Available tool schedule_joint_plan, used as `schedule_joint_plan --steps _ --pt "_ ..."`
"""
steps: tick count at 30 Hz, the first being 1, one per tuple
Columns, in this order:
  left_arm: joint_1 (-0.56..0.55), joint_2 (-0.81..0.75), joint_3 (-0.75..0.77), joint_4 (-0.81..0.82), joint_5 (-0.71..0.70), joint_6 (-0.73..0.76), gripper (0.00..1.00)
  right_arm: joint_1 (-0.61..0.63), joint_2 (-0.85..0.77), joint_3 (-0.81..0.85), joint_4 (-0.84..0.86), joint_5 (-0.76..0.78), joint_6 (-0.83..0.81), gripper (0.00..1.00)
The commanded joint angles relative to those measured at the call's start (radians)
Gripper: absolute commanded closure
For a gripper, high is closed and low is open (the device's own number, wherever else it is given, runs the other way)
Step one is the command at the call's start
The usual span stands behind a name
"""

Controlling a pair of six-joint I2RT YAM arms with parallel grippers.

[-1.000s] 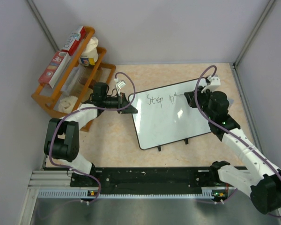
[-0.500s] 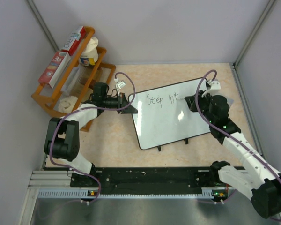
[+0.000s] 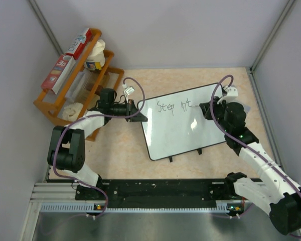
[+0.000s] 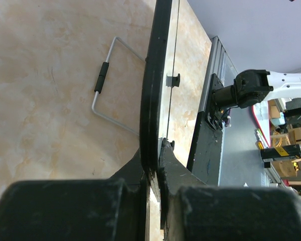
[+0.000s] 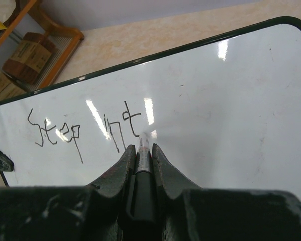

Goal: Write a sentence on the whiteboard

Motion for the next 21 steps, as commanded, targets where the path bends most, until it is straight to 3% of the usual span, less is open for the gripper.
schedule_joint_plan --steps 1,7,21 --pt "-0.025 0.032 -0.031 -0.015 -0.144 0.213 1.0 0.009 -0.018 0.044 0.001 0.035 -0.01 1.0" --pt "-0.025 0.035 -0.03 -0.014 -0.144 0.213 1.0 0.007 -0.057 0.057 0.021 0.027 0.001 1.0" --pt "-0.025 0.039 -0.03 -0.014 -0.135 0.215 1.0 -0.023 0.018 0.09 0.016 0.044 0.006 1.0"
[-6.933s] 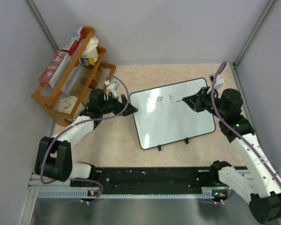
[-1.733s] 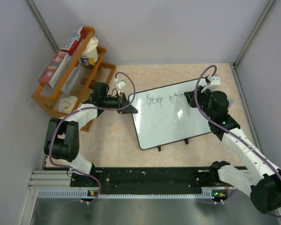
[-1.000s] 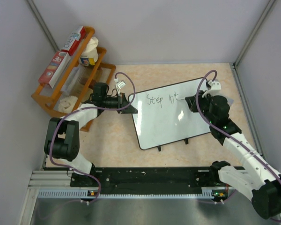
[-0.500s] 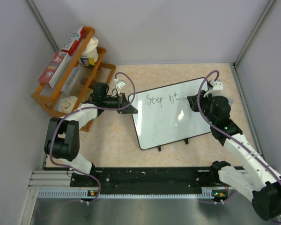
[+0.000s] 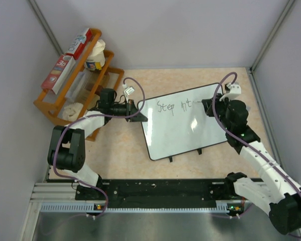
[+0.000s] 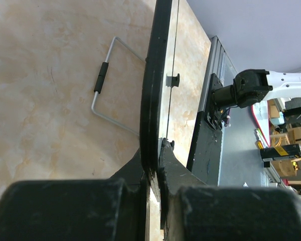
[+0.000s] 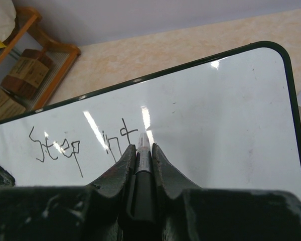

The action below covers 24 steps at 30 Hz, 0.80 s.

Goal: Write a sentence on the whiteboard

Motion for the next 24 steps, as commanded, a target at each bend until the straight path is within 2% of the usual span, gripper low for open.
schedule_joint_plan --steps 1,24 --pt "-0.026 0.036 -0.03 -0.017 -0.14 0.215 1.0 -0.011 0.034 0.046 0.018 0.007 0.006 1.0" --pt "-0.026 0.041 -0.031 -0.016 -0.145 0.218 1.0 -0.013 0.001 -0.017 -0.03 -0.039 0.005 1.0"
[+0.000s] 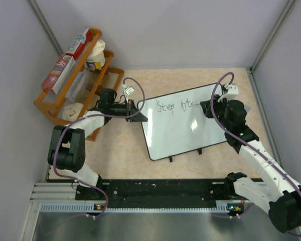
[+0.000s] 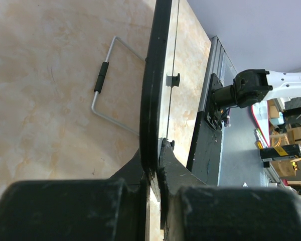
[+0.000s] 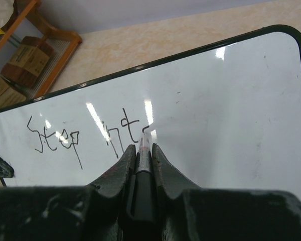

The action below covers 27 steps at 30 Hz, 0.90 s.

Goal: Write a sentence on the whiteboard

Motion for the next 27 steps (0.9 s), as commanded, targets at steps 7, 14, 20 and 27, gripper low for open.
schedule_joint_plan --steps 7,14,20,27 --pt "-0.027 0.042 -0.03 -0.017 -0.146 0.218 1.0 -0.005 -0.053 -0.025 -0.053 0.012 -0.007 1.0" --pt "-0.027 0.04 -0.03 -0.015 -0.149 0.218 1.0 -0.022 -0.049 -0.014 -0.063 0.052 0.0 1.0" --pt "-0.027 0.042 -0.03 -0.017 -0.146 0.219 1.0 -0.034 -0.024 0.025 -0.037 0.058 0.013 1.0" --pt "-0.027 0.045 -0.03 -0.017 -0.144 0.219 1.0 -0.036 0.014 0.067 0.002 0.041 0.026 1.0"
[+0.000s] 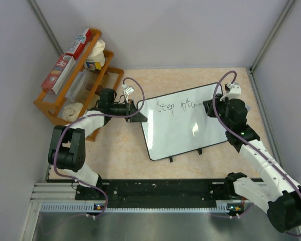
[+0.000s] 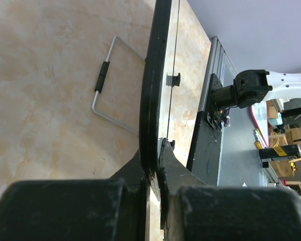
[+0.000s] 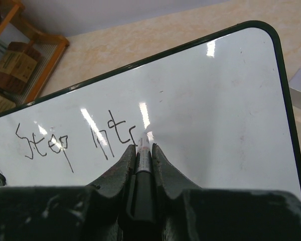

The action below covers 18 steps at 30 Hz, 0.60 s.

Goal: Write a sentence on the whiteboard

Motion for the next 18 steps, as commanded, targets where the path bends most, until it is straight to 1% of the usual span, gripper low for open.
schedule_joint_plan --steps 1,11,14,18 --pt "-0.029 0.04 -0.03 -0.016 -0.147 0.22 1.0 -0.01 0.025 0.061 0.055 0.012 0.011 1.0" --pt "-0.031 0.041 -0.03 -0.017 -0.146 0.221 1.0 -0.01 0.054 0.073 0.084 -0.042 0.023 1.0" --pt "-0.031 0.041 -0.028 -0.017 -0.147 0.221 1.0 -0.01 0.051 0.068 0.087 -0.082 0.028 1.0" --pt "-0.031 0.04 -0.028 -0.019 -0.149 0.221 1.0 -0.01 0.021 0.056 0.078 -0.077 0.028 1.0"
